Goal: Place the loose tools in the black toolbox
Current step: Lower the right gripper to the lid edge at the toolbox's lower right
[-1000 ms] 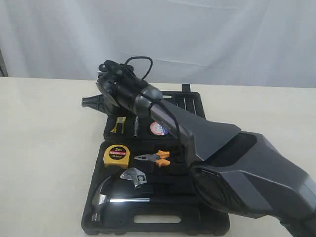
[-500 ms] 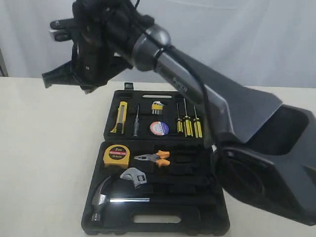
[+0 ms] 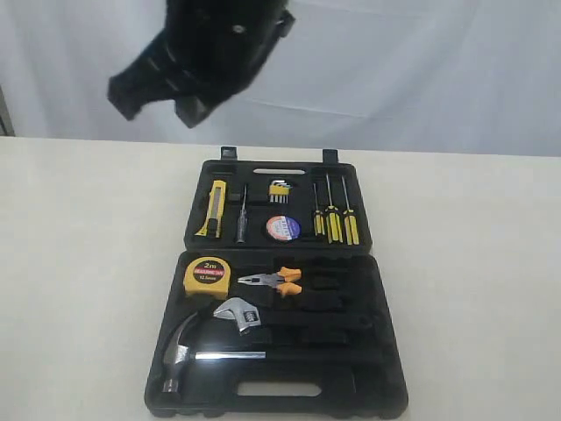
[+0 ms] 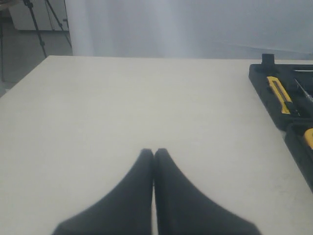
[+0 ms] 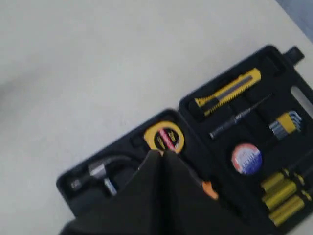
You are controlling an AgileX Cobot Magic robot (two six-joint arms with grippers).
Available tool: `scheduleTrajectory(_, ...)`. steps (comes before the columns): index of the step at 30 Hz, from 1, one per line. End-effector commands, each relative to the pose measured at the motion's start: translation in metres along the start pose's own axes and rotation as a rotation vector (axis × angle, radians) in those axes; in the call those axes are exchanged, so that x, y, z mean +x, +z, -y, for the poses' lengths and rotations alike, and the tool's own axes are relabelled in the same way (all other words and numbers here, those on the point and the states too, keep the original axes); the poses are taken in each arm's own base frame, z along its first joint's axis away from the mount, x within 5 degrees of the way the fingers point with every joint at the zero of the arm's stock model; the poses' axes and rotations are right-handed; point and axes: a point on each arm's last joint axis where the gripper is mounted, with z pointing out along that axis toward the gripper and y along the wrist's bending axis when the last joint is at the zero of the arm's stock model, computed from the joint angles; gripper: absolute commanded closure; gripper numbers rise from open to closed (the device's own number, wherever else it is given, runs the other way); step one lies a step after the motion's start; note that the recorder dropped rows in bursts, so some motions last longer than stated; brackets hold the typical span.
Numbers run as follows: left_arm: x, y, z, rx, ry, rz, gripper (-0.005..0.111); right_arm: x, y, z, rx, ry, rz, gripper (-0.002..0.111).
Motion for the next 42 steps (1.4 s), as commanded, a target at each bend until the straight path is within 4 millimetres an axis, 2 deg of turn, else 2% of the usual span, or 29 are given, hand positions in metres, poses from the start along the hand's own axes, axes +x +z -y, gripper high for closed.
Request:
scheduleTrajectory(1, 0.0, 0.0, 0.0, 0.005, -0.005, 0.004, 0.107, 0.052, -0.049, 0.005, 0.11, -0.095, -0.066, 0.109)
scheduleTrajectory(5, 0.0, 0.0, 0.0, 0.005, -0.005, 0.004, 0.107, 0.1, -0.088, 0.004, 0.171, -0.121, -0.078, 0.109)
scheduleTrajectory(7, 0.0, 0.0, 0.0, 0.005, -0.005, 0.004, 0.107, 0.118, -0.099, 0.001, 0.175, -0.123, -0.079, 0.109)
scheduleTrajectory(9, 0.0, 0.0, 0.0, 0.005, -0.005, 0.004, 0.107, 0.133, -0.103, -0.001, 0.172, -0.124, -0.092, 0.109)
scheduleTrajectory(12, 0.0, 0.0, 0.0, 0.005, -0.005, 0.004, 0.107, 0.152, -0.096, -0.003, 0.165, -0.13, -0.141, 0.109)
scheduleTrajectory(16, 0.0, 0.0, 0.0, 0.005, -0.005, 0.004, 0.107, 0.176, -0.069, -0.004, 0.172, -0.16, -0.265, 0.109)
scheduleTrajectory(21, 0.0, 0.0, 0.0, 0.005, -0.005, 0.004, 0.107, 0.188, -0.026, -0.009, 0.155, -0.222, -0.181, 0.109)
scheduleTrajectory(27, 0.0, 0.0, 0.0, 0.005, -0.005, 0.004, 0.107, 0.212, 0.019, -0.012, 0.135, -0.278, -0.251, 0.109)
scheduleTrajectory(31, 0.0, 0.0, 0.0, 0.005, -0.005, 0.004, 0.107, 0.218, 0.032, -0.022, 0.108, -0.305, -0.249, 0.109)
scheduleTrajectory(37, 0.0, 0.0, 0.0, 0.005, -0.005, 0.004, 0.107, 0.216, 0.051, -0.061, 0.083, -0.528, -0.283, 0.109)
scheduleTrajectory(40, 0.0, 0.0, 0.0, 0.005, -0.005, 0.004, 0.107, 0.216, 0.066, -0.07, 0.095, -0.534, -0.294, 0.108)
scheduleTrajectory(42, 0.0, 0.0, 0.0, 0.005, -0.005, 0.004, 0.107, 0.212, 0.069, -0.073, 0.082, -0.516, -0.266, 0.108)
